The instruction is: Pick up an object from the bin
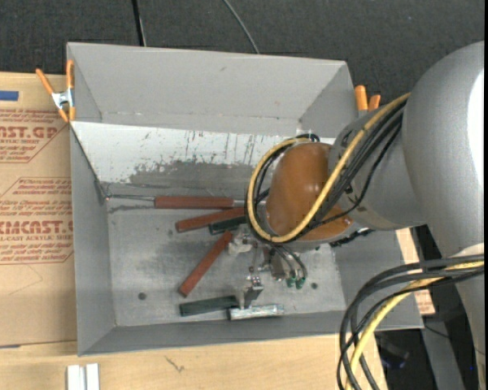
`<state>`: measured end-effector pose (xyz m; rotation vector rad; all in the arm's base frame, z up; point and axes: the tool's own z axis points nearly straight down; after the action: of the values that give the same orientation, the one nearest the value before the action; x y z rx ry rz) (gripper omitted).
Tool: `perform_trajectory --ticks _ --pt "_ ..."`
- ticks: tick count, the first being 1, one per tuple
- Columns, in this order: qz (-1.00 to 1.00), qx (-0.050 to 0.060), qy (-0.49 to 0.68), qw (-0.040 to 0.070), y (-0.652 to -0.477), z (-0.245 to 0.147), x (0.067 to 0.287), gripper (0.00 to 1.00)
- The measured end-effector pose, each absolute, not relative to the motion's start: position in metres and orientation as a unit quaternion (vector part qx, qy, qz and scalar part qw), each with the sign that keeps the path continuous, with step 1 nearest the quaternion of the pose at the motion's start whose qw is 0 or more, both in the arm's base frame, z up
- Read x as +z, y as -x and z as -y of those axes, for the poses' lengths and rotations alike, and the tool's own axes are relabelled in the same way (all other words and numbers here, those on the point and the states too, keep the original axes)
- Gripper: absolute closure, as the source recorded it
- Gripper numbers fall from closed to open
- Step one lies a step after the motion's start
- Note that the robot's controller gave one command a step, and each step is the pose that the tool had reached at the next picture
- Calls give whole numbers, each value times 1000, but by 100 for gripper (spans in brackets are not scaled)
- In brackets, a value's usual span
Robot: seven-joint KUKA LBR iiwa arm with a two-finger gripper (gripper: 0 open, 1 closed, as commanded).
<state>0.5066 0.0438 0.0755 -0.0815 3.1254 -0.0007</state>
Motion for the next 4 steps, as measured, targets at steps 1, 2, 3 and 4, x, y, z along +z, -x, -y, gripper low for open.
perform_trajectory --ticks 1,2,3,4 --pt "-1000 0 26 7 -506 -44 75 0" --pt "-1000 0 14 0 -503 -128 98 100" --pt "-1000 0 13 0 -503 -128 98 0" --pt "-1000 0 13 0 -503 -128 98 0"
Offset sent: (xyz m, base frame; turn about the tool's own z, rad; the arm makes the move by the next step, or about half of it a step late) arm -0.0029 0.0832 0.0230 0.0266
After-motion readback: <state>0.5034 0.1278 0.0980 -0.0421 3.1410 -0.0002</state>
